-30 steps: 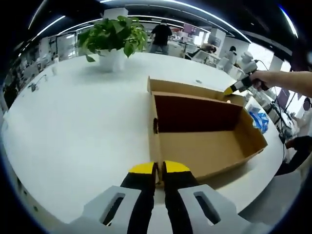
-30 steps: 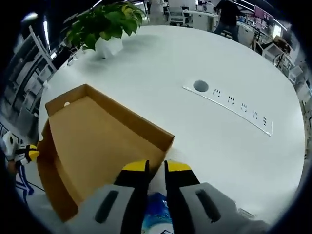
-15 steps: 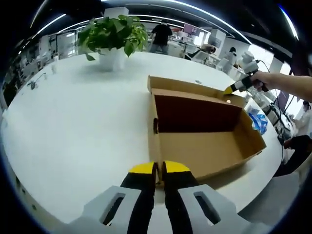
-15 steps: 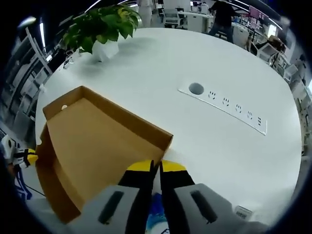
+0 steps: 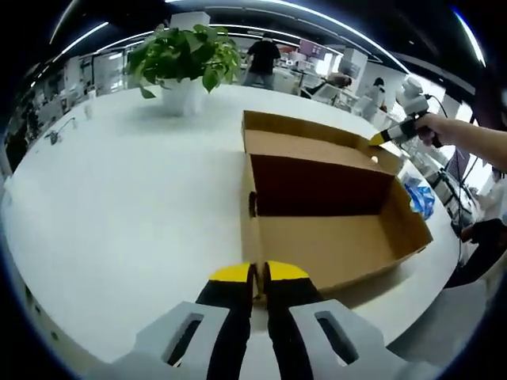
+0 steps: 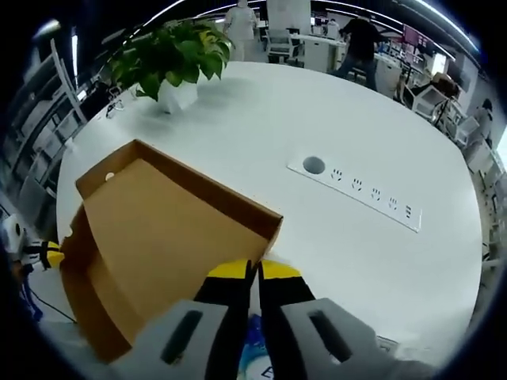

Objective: Operate the shoe box by opening the lid, removing the specified soft item, and placing it in the target area until the item is outside and the box remains undamaged.

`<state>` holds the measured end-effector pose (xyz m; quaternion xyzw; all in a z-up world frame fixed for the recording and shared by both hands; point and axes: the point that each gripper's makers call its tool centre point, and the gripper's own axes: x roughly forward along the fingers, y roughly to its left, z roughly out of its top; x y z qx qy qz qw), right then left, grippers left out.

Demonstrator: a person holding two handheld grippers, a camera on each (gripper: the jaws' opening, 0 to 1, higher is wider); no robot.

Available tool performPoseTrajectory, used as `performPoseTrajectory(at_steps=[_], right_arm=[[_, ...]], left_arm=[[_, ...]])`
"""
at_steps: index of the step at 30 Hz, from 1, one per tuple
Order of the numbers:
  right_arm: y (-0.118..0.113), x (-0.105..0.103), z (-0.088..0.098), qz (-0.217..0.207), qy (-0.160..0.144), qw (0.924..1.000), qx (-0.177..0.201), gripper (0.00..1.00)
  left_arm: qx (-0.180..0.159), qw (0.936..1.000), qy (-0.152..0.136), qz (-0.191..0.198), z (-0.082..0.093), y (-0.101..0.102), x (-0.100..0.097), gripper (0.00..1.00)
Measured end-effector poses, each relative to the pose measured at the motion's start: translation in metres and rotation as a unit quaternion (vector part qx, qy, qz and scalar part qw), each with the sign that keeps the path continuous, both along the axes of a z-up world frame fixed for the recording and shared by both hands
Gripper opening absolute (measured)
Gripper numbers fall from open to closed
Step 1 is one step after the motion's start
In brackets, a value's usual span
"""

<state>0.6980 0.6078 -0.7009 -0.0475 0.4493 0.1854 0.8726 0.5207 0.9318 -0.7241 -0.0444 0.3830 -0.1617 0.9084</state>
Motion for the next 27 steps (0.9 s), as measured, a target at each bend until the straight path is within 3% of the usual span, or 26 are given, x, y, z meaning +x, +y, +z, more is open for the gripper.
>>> performPoseTrajectory(at_steps=[17,27], right_arm=[[0.002,-0.011,0.042,0.000,-0.072,0.9973,0.016,0.00],[0.005,-0.027,0.067,0.002,-0.118,0.9925,0.035,0.00]], left_arm=[[-0.002,1.0000,-0.002,-0.001,0.002,-0.002,-0.001,0.02],[-0.004,1.0000,-0.005,-0.001,0.002,-0.002,-0.003,0.02]])
